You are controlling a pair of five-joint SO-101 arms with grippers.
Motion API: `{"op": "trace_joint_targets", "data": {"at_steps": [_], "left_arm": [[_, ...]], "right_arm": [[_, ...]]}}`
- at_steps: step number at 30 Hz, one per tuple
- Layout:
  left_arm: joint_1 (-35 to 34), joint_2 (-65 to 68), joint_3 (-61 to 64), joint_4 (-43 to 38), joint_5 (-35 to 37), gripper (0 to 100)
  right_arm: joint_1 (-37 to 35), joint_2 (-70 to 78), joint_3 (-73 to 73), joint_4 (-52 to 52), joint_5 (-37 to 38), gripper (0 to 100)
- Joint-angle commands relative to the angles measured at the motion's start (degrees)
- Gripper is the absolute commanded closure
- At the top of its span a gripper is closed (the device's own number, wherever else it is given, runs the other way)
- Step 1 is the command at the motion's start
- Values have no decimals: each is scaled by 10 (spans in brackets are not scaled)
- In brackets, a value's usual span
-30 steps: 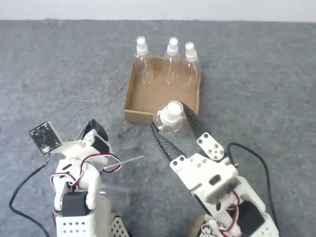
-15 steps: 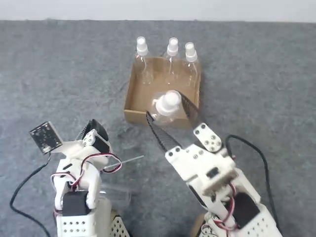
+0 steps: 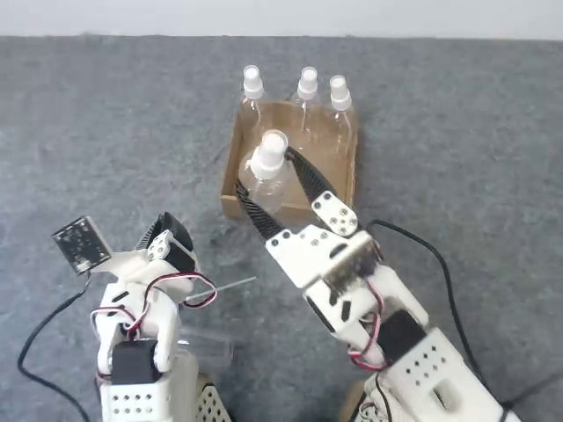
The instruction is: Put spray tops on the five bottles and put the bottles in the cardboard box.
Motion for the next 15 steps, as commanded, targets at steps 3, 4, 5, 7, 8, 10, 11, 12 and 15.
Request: {"op": "trace_joint_targets", "data": {"at_steps": [3, 4, 5, 7, 8, 10, 11, 12, 15], "left_arm": [[-3, -4, -4, -20, -6, 981], [-3, -4, -4, -20, -6, 981], [-3, -4, -4, -20, -6, 981], [-3, -4, -4, -20, -6, 981], [-3, -4, -4, -20, -6, 981], [-3, -4, -4, -20, -6, 981], [-3, -4, -4, -20, -6, 981], [-3, -4, -4, -20, -6, 981], [-3, -4, -4, -20, -6, 981]], "right_arm": [[-3, 99, -45, -88, -32, 992], [-3, 116, -50, -96, -32, 992], [-2, 132, -58, -100, -34, 992], [-1, 168, -80, -100, -51, 992], [-1, 186, -91, -100, -58, 992], [1, 222, -115, -103, -66, 992], [6, 239, -127, -103, -67, 992], [9, 256, -137, -104, -68, 992], [17, 306, -169, -105, -68, 992]]}}
